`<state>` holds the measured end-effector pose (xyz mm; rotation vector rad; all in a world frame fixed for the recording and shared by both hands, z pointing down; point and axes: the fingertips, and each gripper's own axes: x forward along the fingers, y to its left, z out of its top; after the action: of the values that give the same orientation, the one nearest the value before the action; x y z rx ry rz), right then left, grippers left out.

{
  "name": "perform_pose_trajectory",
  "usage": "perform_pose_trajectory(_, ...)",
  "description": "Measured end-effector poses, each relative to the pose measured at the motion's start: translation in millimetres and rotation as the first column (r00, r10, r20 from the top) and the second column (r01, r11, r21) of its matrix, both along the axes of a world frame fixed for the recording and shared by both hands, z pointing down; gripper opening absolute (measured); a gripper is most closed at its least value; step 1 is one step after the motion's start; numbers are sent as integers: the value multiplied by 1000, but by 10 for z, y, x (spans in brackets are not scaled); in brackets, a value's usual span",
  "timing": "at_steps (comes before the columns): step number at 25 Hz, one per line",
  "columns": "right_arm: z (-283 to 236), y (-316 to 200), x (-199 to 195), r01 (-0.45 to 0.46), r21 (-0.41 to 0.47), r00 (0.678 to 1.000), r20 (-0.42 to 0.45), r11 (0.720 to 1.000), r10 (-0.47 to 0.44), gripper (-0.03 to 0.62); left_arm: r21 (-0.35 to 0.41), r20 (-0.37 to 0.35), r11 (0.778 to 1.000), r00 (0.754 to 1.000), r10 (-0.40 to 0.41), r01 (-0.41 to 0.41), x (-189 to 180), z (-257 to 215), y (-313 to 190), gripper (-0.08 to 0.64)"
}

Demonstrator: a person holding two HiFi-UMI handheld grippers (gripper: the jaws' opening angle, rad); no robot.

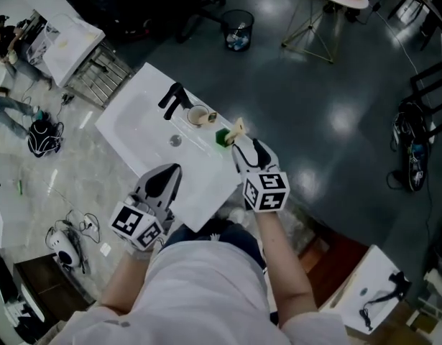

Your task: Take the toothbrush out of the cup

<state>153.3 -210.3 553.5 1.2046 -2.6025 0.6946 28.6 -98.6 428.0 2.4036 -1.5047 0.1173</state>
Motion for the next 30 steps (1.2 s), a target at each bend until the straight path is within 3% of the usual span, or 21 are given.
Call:
perform_pose_trajectory(16, 688, -380, -483, 4, -80, 997, -77, 997, -10, 245, -74, 17, 986, 989, -147, 148, -608, 189, 298, 17)
perform_pose_trajectory(19, 766, -413, -508, -10, -74, 995, -103, 997, 3, 184, -79, 21, 985, 988, -154, 155, -659, 222, 321, 17)
perform_pose_trajectory(24, 760, -453, -538, -27, -50, 992, -125, 998, 21, 153, -84, 29, 985, 989, -147, 149, -704, 250, 329, 17)
perform_pose_trajectory(26, 730, -457, -526, -34, -34, 990, -136, 999, 29, 86, -83, 29, 986, 989, -142, 144, -710, 256, 321, 17)
perform_pose_trajectory(30, 613, -466, -525, -38, -11, 992, -124, 999, 36, 72, -72, 38, 989, 991, -125, 128, -709, 234, 303, 17)
